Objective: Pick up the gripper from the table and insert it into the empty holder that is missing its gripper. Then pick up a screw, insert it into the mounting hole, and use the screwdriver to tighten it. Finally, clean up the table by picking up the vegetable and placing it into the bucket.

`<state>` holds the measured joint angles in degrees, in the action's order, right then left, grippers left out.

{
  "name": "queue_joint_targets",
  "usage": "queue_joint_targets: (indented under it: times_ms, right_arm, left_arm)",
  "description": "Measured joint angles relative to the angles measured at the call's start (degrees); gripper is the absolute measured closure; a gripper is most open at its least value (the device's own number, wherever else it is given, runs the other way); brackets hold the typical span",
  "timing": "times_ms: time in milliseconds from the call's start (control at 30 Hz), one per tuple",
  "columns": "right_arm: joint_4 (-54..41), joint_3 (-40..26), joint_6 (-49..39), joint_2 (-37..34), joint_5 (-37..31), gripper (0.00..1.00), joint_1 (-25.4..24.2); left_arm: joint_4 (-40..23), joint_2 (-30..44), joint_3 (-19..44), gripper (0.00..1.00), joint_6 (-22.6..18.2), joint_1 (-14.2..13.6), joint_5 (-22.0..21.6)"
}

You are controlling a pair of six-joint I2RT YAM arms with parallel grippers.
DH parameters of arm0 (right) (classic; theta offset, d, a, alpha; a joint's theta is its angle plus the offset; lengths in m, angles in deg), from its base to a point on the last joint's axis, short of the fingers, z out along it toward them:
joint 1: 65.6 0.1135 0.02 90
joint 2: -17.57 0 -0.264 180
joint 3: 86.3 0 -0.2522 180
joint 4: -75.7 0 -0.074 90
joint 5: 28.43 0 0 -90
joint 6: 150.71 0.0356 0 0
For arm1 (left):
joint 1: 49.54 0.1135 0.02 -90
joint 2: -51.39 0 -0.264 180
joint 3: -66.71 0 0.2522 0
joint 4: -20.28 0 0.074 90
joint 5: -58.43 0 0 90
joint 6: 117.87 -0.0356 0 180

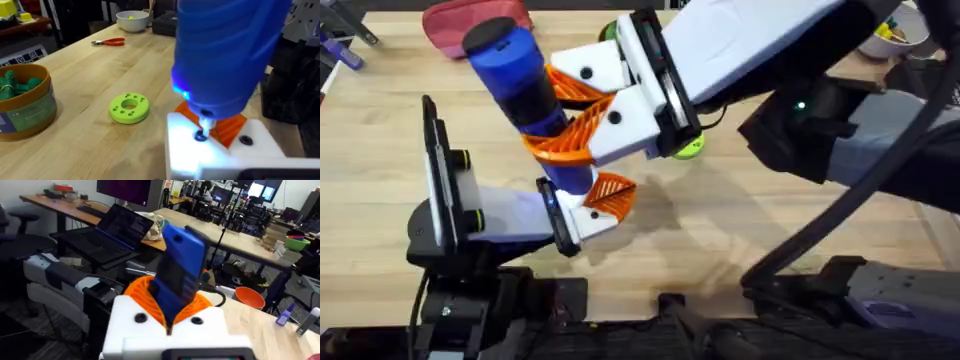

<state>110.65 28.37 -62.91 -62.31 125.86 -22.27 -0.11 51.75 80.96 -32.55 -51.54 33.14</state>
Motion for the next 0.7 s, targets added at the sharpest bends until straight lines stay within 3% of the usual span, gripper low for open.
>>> queue_joint_targets:
  times_ms: [700]
  right_arm:
    - [-0.64, -0.01, -0.85, -0.02, 0.02, 0.995, -0.07]
  left_arm:
    - [0.0, 0.0, 0.0, 0.98, 0.0, 0.0, 0.0]
